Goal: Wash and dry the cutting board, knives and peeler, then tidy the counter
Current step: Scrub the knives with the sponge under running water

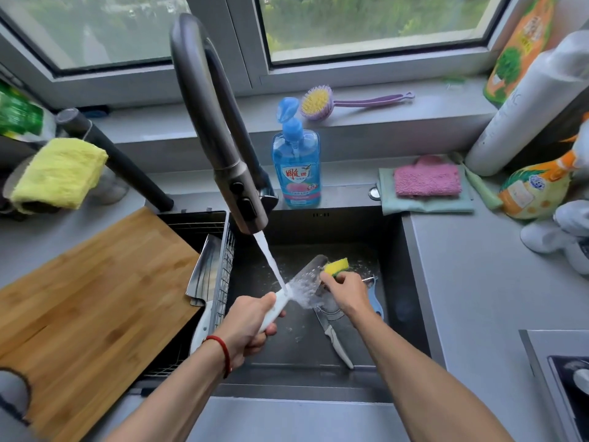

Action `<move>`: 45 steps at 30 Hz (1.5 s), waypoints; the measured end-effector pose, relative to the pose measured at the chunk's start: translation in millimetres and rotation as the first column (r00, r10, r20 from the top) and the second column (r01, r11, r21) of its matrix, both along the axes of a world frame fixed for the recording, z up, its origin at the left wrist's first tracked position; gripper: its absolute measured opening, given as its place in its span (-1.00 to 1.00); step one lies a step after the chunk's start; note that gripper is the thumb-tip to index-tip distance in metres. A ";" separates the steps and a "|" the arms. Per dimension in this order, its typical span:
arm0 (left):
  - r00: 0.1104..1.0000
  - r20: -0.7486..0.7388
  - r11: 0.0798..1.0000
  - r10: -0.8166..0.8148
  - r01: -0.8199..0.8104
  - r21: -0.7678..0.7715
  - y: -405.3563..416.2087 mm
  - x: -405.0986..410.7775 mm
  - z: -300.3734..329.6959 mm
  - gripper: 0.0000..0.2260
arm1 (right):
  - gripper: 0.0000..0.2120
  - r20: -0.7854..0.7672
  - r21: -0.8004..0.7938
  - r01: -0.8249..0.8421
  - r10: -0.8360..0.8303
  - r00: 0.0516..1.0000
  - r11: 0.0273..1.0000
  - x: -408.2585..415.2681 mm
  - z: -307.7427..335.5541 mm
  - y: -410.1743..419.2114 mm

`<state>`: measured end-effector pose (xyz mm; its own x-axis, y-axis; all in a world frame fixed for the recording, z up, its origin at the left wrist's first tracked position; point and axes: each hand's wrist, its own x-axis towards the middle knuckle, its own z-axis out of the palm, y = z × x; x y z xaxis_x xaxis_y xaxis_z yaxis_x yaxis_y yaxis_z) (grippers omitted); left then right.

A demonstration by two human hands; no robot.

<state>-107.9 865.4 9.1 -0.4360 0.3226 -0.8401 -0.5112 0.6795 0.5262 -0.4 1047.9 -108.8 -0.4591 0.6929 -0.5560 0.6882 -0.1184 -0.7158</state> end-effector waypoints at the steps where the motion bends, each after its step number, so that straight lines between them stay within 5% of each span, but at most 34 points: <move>1: 1.000 -0.016 1.000 -0.008 0.008 0.001 1.8 -1.3 0.5 -0.55 | -0.58 -0.063 -0.073 0.066 -0.071 0.995 0.995 -0.8 -2.7 0.5; 3: 0.996 -0.075 0.999 -0.041 0.040 -0.015 4.0 -5.1 0.7 -0.55 | -0.62 -0.083 -0.118 0.128 -0.139 0.987 0.985 4.5 -9.4 6.2; 10: 0.892 -0.384 0.965 -0.239 0.175 -0.194 -9.7 -12.8 -14.4 -0.61 | -0.66 0.154 0.034 -0.054 0.048 0.987 0.998 57.0 -22.8 33.9; 16: 0.796 -0.453 0.914 -0.402 0.316 -0.256 -0.1 7.1 -15.6 -0.54 | -0.70 0.086 0.203 -0.201 0.187 0.979 0.958 20.7 4.6 10.6; 20: 0.619 -0.592 0.855 -0.516 0.409 -0.318 9.8 18.3 -7.3 -0.55 | -0.73 0.000 0.181 -0.208 0.211 0.977 0.961 -16.0 20.8 -12.9; 23: 0.599 -0.650 0.880 -0.467 0.385 -0.277 7.3 9.9 -2.4 -0.54 | -0.71 -0.059 0.100 -0.219 0.226 0.972 0.970 -18.4 17.9 -44.1; 29: 0.528 -0.678 0.843 -0.512 0.463 -0.275 5.1 6.7 4.1 -0.55 | -0.69 -0.016 0.096 0.041 -0.040 0.999 0.994 -28.0 19.0 -10.9; 35: 0.578 -0.665 0.866 -0.474 0.444 -0.231 4.7 1.5 5.0 -0.54 | -0.72 -0.090 0.114 -0.098 0.109 0.990 0.989 -18.7 19.6 -38.2; 40: 0.630 -0.624 0.869 -0.463 0.460 -0.181 -0.6 3.3 10.2 -0.55 | -0.70 0.052 0.132 0.030 -0.038 0.998 0.991 -22.6 18.4 5.4; 45: 0.648 -0.617 0.884 -0.446 0.425 -0.193 0.5 -5.2 13.1 -0.53 | -0.75 0.023 0.301 -0.265 0.270 0.962 0.916 -21.2 26.0 -26.6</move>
<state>-113.1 865.8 22.3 -0.6760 0.5955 -0.4342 0.2901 0.7566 0.5860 -21.6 1021.3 -82.8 -0.6588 0.6752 -0.3319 0.6505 0.2896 -0.7021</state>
